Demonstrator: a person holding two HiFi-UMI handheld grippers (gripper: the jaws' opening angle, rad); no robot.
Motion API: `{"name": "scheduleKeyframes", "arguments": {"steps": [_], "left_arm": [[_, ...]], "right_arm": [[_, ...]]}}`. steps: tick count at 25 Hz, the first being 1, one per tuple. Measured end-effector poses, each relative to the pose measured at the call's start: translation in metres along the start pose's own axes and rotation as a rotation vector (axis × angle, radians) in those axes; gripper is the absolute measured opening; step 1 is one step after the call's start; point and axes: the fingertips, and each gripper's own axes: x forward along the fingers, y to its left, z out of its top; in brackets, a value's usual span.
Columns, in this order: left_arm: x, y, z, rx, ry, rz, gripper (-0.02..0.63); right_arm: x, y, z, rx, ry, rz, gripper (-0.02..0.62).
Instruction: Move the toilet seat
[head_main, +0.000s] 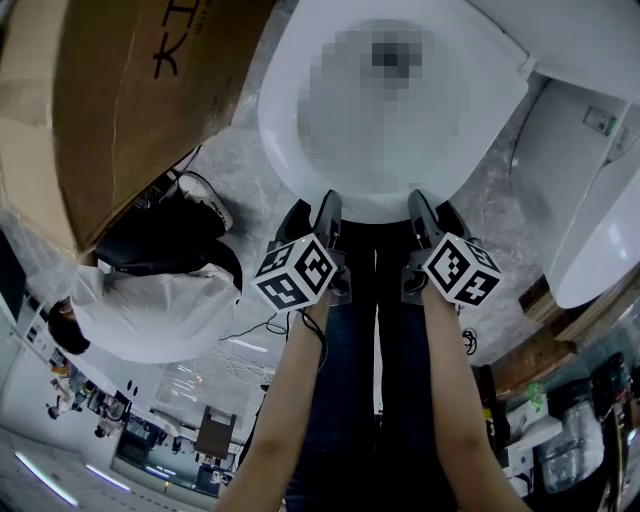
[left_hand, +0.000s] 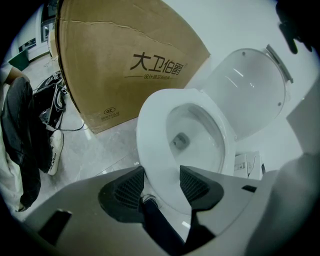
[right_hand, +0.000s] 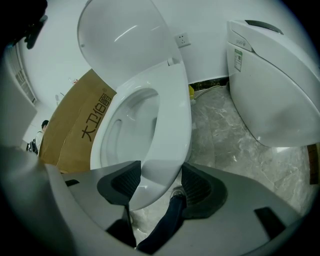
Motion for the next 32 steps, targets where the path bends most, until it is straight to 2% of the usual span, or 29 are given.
{"name": "scheduleKeyframes", "arguments": {"steps": [11,20,22,24,28,32], "left_arm": [[-0.017,-0.006,0.004,0.015,-0.013,0.002,0.226],[-0.043,-0.017,0.01,0.038,-0.035,-0.007,0.203],[-0.046,-0.019,0.01,0.037,-0.038,-0.007,0.199],[-0.051,-0.021,0.012,0.031,-0.047,-0.005,0.195],[-0.059,-0.025,0.014,0.033,-0.066,-0.005,0.192],[-0.062,-0.028,0.015,0.039,-0.078,-0.013,0.192]], "right_arm": [[-0.011,0.007,0.002,0.008,-0.019,0.019,0.262],[-0.031,0.015,0.011,0.002,-0.097,0.034,0.264],[-0.035,0.017,0.013,0.006,-0.121,0.015,0.264],[-0.037,0.019,0.012,0.039,-0.135,0.023,0.264],[-0.034,0.028,0.002,0.141,-0.105,0.118,0.265],[-0.039,0.03,0.01,0.152,-0.124,0.123,0.268]]}}
